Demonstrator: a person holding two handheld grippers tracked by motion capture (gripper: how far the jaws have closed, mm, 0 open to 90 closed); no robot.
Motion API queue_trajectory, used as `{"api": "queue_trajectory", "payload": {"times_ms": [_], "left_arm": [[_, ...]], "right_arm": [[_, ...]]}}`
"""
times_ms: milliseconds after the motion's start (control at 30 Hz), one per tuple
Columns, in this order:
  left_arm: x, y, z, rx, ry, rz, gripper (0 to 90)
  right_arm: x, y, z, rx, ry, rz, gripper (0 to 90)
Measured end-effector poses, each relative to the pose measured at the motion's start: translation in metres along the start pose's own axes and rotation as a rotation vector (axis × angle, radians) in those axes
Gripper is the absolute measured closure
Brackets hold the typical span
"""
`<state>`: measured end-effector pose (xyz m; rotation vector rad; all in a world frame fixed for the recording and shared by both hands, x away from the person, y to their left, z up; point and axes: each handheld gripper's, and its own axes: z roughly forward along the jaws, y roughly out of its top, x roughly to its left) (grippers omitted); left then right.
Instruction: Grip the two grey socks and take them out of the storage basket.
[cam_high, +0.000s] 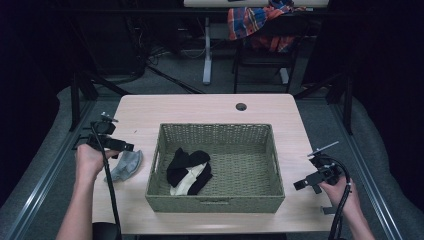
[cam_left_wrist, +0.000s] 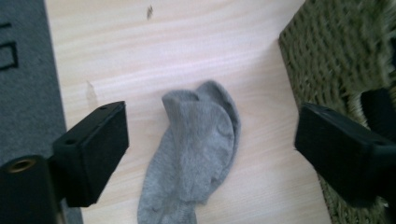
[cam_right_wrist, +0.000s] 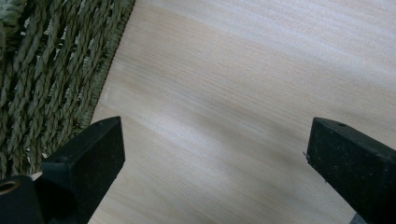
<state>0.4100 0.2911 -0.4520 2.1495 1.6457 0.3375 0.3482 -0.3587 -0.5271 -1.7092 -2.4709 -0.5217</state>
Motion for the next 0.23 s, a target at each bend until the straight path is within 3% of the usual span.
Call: {"api": "queue_trajectory", "payload": {"times_ms": [67,233], "left_arm": [[-0.0015,0.0008,-0.0047,-0.018,0.009,0.003,4.4],[-0.0016,0.0006,-0.0076,-0.027,0.024,0.008,3.0]], "right_arm": [[-0.0002,-0.0002,0.0001,-0.002,-0.001,0.003,4.1],[-0.0001,0.0006,0.0002,-0.003,0.0,0.0,4.1]]}}
